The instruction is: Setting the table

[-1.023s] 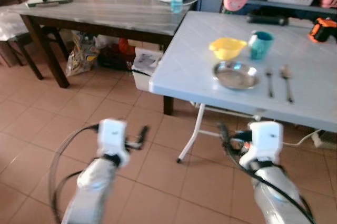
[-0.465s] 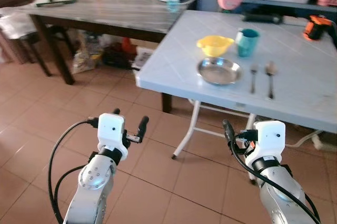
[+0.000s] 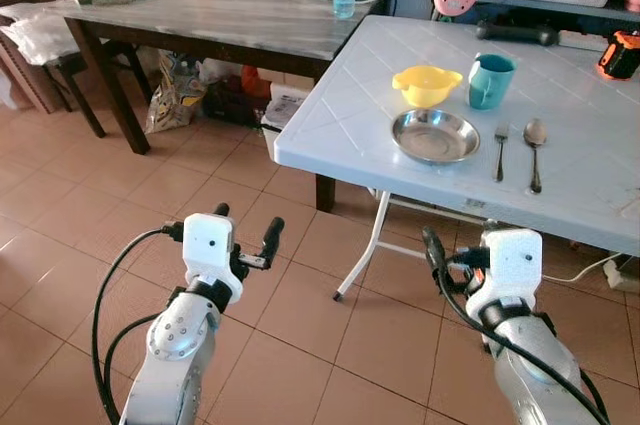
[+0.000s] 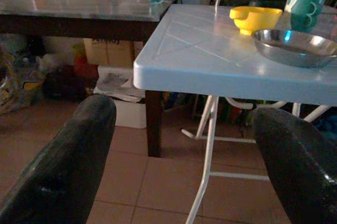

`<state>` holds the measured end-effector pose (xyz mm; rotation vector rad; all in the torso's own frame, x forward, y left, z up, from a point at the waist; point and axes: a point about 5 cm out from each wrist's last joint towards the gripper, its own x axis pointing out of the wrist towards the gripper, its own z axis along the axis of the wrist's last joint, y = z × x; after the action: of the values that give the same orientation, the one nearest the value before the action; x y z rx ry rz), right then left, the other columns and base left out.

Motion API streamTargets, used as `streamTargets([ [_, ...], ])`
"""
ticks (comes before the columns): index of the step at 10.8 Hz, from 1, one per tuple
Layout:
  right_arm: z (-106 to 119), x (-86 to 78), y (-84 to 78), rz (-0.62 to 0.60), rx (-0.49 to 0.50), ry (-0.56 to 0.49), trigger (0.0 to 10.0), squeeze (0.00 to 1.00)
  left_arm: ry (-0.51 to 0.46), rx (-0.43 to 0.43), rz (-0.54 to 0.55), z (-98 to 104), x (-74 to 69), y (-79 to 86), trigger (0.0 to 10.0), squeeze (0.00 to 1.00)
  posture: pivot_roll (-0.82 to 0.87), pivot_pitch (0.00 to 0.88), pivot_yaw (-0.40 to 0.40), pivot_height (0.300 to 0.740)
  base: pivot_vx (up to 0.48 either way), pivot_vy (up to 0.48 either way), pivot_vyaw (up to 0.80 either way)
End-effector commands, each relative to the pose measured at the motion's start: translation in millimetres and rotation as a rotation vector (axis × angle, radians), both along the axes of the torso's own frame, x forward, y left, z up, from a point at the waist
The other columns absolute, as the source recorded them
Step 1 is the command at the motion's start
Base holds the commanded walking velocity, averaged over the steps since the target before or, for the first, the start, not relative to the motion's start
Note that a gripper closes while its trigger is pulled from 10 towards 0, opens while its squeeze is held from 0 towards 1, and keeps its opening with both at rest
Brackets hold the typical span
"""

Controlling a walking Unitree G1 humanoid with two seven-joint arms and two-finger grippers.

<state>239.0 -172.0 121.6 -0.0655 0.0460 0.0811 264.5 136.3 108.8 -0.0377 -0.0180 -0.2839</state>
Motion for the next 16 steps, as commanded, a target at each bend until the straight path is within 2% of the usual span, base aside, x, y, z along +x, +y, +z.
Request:
streamTargets([
  [1,7,-0.9,-0.4,-0.003,-0.003,-0.026,10.0,0.0,-0.007,0.002,-0.001,2,-0.5,0.7,10.0,0.0,-0.06,0.052,0.032,0.74,0.33,0.0,0.0],
  [10,3,-1.9,-4.5,-0.016,-0.008,-0.023,10.0,0.0,0.004,-0.009,-0.033,0,1.1,-3.0,10.0,0.0,-0.06,0.046,0.03,0.74,0.344,0.0,0.0],
  [12,12,-1.6,-0.9,-0.013,0.0,-0.058,10.0,0.0,0.001,-0.002,-0.036,1,-0.2,-0.8,10.0,0.0,-0.05,0.042,0.027,0.74,0.334,0.0,0.0],
  [14,14,-2.7,4.1,0.021,-0.044,-0.079,10.0,0.0,-0.004,0.009,-0.042,2,-0.5,0.2,10.0,0.0,-0.05,0.041,0.029,0.74,0.336,0.0,0.0],
  [16,13,-2.4,5.6,0.019,-0.032,-0.074,10.0,0.0,-0.006,0.011,-0.048,3,-0.8,1.2,10.0,0.0,-0.05,0.042,0.032,0.74,0.351,0.0,0.0],
])
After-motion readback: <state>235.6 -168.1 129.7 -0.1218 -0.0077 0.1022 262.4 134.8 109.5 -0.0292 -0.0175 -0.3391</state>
